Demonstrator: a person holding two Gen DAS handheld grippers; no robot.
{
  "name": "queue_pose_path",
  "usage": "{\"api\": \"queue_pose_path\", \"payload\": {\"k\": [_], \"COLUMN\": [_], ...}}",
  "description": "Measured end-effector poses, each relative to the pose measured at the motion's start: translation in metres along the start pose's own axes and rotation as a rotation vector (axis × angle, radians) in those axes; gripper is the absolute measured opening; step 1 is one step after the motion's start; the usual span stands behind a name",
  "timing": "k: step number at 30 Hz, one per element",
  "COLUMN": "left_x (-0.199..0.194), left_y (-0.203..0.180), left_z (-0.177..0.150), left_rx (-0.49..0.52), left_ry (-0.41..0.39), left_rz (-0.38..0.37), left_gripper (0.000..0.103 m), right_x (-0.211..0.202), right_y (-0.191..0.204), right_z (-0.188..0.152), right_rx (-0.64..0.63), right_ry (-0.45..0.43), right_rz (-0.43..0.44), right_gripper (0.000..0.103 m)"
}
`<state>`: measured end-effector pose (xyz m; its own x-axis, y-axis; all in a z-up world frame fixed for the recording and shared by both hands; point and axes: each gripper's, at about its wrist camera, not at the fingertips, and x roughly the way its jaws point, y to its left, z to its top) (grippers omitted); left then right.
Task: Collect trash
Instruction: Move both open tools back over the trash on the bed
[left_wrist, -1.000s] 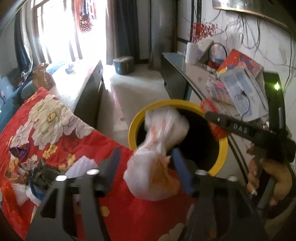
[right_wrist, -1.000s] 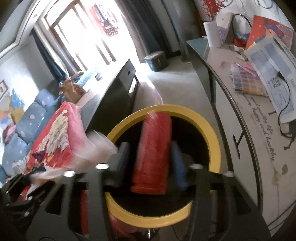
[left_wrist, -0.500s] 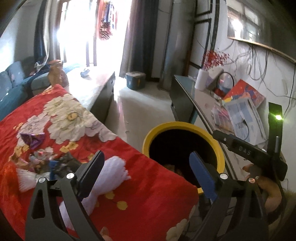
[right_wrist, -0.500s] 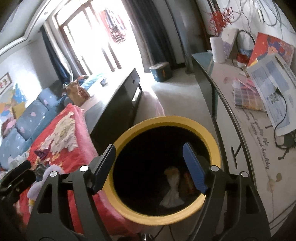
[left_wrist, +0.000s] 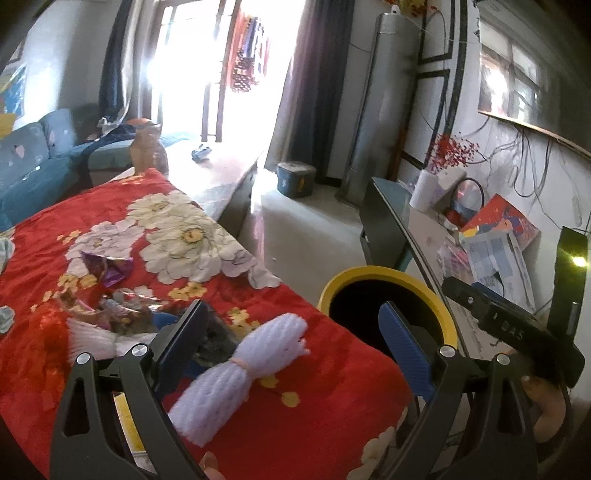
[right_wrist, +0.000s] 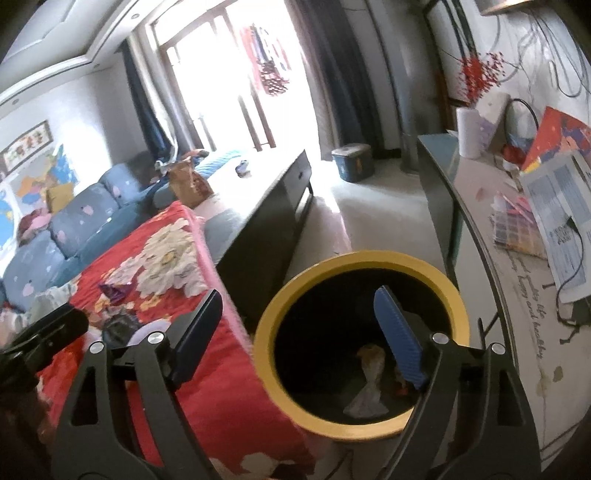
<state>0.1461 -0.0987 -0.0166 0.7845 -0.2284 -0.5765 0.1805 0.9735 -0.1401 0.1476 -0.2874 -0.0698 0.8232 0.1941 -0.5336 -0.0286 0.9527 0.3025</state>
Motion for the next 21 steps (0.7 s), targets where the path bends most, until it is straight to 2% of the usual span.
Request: {"api": "queue_pose_path", "payload": {"k": [21], "left_x": [-0.025], "left_y": [0.053], "left_z": [-0.003], "left_rx": [-0.108], "left_ry": [-0.065], "left_rz": [0.086], "left_gripper": [0.091], "right_x": [-0.003], "right_y": [0.063], "right_z": [-0.008], "right_rx": [-0.117], "right_ry": [0.022], "right_rz": [0.089], "right_gripper": [0.082]}}
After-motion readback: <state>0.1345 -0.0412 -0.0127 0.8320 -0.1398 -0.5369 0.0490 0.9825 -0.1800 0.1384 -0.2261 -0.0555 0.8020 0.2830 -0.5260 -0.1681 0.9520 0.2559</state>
